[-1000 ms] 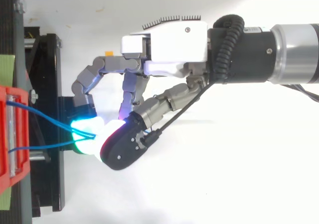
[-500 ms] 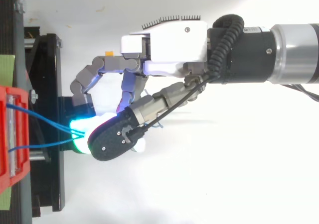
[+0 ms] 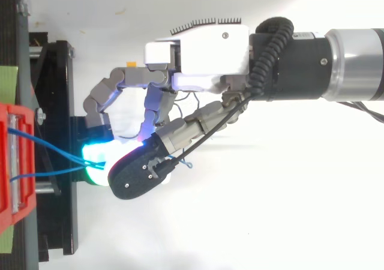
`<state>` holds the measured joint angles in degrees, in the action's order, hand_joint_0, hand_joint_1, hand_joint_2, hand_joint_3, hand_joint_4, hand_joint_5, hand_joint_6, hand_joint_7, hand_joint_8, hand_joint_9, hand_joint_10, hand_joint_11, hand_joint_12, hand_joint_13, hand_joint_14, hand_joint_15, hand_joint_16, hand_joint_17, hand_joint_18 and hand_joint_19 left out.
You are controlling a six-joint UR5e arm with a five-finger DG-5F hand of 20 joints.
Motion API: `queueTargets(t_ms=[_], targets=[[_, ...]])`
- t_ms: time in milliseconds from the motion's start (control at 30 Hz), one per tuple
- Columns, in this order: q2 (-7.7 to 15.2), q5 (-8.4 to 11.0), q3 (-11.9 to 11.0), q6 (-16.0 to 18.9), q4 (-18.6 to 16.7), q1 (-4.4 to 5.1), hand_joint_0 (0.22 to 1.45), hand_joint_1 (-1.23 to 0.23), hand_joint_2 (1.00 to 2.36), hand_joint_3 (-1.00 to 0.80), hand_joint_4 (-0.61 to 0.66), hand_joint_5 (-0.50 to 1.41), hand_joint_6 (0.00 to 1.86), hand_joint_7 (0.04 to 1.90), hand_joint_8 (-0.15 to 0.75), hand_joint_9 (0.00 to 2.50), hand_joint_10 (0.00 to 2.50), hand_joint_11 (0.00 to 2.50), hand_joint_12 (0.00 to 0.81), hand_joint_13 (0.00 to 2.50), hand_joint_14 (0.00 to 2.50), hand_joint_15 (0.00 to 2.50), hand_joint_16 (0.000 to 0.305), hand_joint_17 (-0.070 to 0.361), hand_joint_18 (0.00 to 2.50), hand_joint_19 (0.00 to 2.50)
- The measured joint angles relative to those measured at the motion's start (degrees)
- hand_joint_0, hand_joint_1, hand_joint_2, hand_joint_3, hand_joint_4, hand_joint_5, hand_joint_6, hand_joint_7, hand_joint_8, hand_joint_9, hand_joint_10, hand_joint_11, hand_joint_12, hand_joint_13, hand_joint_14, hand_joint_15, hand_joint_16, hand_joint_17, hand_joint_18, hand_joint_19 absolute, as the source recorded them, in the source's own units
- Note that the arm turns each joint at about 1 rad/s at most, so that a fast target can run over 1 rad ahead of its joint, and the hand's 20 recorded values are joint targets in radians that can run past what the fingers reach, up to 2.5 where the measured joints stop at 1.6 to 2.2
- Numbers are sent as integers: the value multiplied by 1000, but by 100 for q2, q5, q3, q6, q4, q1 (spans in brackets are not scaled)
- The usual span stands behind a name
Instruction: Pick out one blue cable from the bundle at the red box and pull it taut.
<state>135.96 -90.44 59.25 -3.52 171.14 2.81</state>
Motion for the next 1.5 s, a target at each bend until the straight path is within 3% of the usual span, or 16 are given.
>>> queueTargets(t_ms=[133,333,500,733,867,1067,1233,1400,1500], targets=[[-1,0,0,0,-1,0,769,-858,1019,-215,-220,-133,936,1307,296,1324,34,872,357,1127,27,640,51,115,949,858],[0,0,0,0,-4,0,840,-860,1004,-443,-281,-127,945,1377,282,1368,35,875,344,1151,27,659,49,110,928,869],[0,0,-1,0,-9,0,820,-857,1000,-500,-347,-126,954,1300,266,1391,34,867,338,1163,27,643,48,108,955,844],[0,0,2,-6,-25,0,692,-836,1000,-500,-197,-117,950,974,274,1403,37,886,346,1175,27,641,49,109,989,821],[0,0,5,-22,-22,0,588,-722,1000,-500,-124,-109,935,808,283,1404,34,852,356,1175,27,642,50,113,993,837],[0,0,25,-40,-27,1,477,-644,1000,-500,-53,-98,855,945,312,1409,32,826,394,1198,23,631,58,132,1045,816],[-1,0,32,-43,-35,3,406,-650,1000,-500,-4,-103,833,873,345,1389,30,791,430,1205,23,601,67,151,1101,788],[-1,0,33,-50,-40,7,425,-707,1000,-500,-3,-106,829,876,339,1375,31,792,421,1192,23,609,65,146,1082,800],[-1,0,35,-56,-44,8,512,-747,1000,-500,-37,-111,826,909,307,1356,33,830,389,1159,25,621,57,128,1013,842]])
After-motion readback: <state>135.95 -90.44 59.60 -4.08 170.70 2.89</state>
